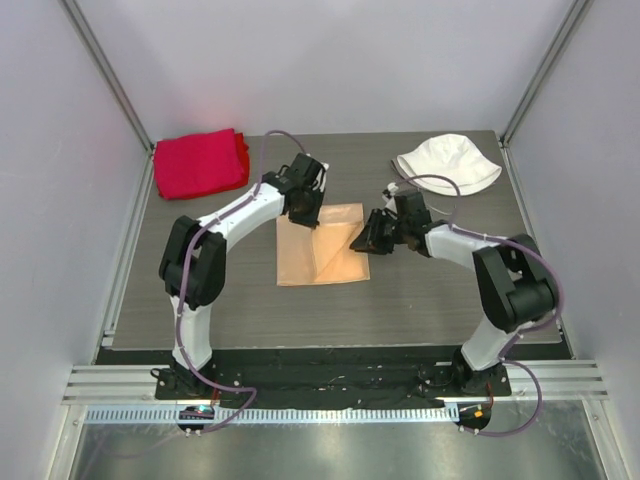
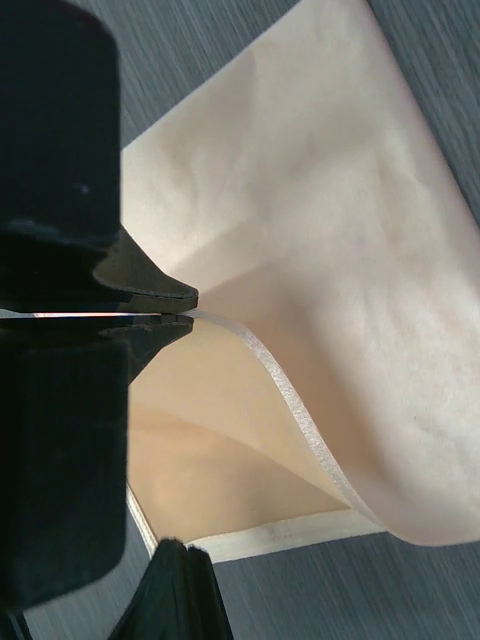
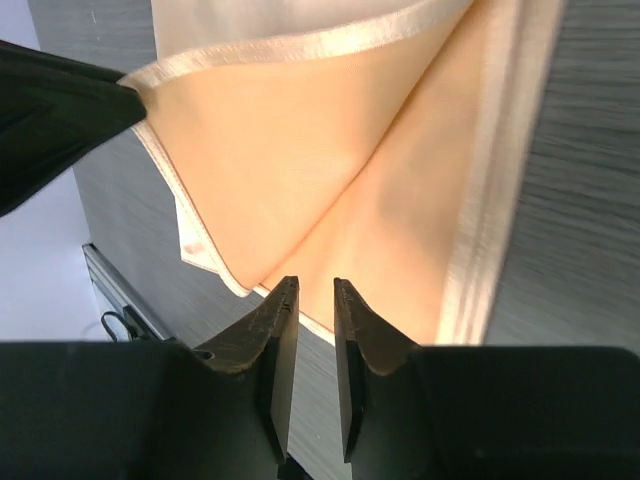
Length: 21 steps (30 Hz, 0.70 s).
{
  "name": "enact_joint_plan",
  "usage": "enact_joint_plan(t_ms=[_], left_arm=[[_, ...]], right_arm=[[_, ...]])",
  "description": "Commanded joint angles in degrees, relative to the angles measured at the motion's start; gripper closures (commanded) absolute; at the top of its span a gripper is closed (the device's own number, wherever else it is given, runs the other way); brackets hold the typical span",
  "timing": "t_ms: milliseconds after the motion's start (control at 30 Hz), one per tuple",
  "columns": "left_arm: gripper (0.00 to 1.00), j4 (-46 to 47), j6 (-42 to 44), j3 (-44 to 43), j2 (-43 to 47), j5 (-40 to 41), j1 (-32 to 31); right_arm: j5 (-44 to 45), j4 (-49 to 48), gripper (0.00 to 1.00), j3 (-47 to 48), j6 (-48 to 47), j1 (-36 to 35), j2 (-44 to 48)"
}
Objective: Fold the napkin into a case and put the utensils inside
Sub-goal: Fold the top corner of the smaller-rectangle-folded napkin at the center of the board.
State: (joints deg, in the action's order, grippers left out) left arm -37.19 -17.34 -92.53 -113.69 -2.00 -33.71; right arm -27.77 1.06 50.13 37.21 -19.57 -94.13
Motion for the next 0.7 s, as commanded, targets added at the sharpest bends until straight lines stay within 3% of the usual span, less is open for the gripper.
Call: enact_joint_plan(t_ms=[0,300,667], left_arm=[[1.0,-0.9,2.0,-0.8,1.0,1.2,1.9],[1.0,-1.4,4.9,-3.7,-3.6,9.4,5.3],[1.0,-0.6,6.8,-7.0,-7.9,11.8,6.7]], right_arm=[[-4.5,-9.2,0.75,3.0,3.4,-3.2,-5.7],[-3.8,-10.2,0.78,0.9,2.4,-4.0,-9.8],[-3.0,-9.9,0.79,-0.1,1.7,-3.9,-11.3]])
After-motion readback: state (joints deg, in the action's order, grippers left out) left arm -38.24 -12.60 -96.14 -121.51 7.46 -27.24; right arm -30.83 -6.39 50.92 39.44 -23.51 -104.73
